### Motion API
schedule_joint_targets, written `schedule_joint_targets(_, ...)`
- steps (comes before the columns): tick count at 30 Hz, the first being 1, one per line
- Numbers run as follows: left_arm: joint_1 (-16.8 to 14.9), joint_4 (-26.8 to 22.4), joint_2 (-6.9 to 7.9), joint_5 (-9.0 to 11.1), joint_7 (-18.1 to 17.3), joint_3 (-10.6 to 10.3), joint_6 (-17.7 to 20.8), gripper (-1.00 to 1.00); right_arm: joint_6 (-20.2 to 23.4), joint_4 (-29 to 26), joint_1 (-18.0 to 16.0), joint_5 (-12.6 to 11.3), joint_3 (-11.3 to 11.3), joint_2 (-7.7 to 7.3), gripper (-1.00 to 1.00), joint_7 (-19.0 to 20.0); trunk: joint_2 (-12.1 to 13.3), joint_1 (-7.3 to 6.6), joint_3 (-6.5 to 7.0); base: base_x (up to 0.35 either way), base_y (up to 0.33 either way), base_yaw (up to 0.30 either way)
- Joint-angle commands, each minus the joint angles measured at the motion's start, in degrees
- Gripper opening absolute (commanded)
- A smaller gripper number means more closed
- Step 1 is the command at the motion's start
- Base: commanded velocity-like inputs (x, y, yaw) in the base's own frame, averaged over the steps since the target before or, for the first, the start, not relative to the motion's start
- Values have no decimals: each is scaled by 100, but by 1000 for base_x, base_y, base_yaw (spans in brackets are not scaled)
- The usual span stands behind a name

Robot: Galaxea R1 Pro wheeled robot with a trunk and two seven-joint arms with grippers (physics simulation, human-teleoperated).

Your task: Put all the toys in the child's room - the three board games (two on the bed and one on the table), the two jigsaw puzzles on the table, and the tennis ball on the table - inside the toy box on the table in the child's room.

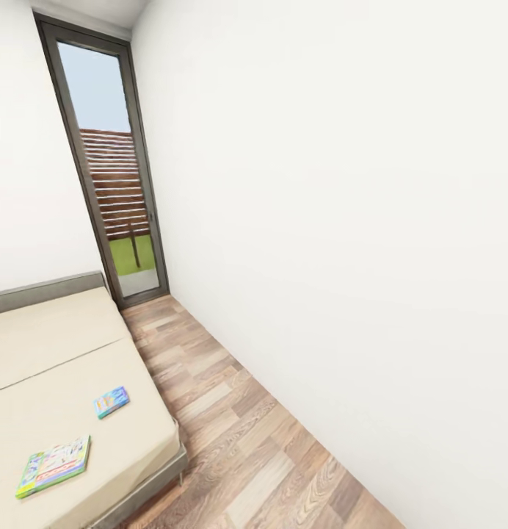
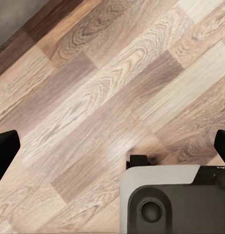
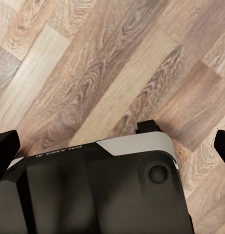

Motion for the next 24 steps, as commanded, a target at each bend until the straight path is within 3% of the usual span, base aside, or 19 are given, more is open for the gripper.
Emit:
schedule_joint_targets(1,-7,10,-1,-1,4,-2,-21,100,32,-18,1,-26,-18,4,100,-18,32,-20,8,0,0,290)
schedule_joint_targets(7,-7,13,-2,8,6,-2,-21,100,26,-15,1,-23,-9,4,100,-18,273,-152,116,0,0,261)
schedule_joint_targets(16,-7,24,-2,10,6,-2,-21,100,15,-13,1,-12,-6,7,100,-18,634,-350,277,0,0,84)
schedule_joint_targets(24,-7,31,-2,5,6,-2,-21,100,15,-10,1,-8,2,10,100,-22,955,-526,421,0,0,262)
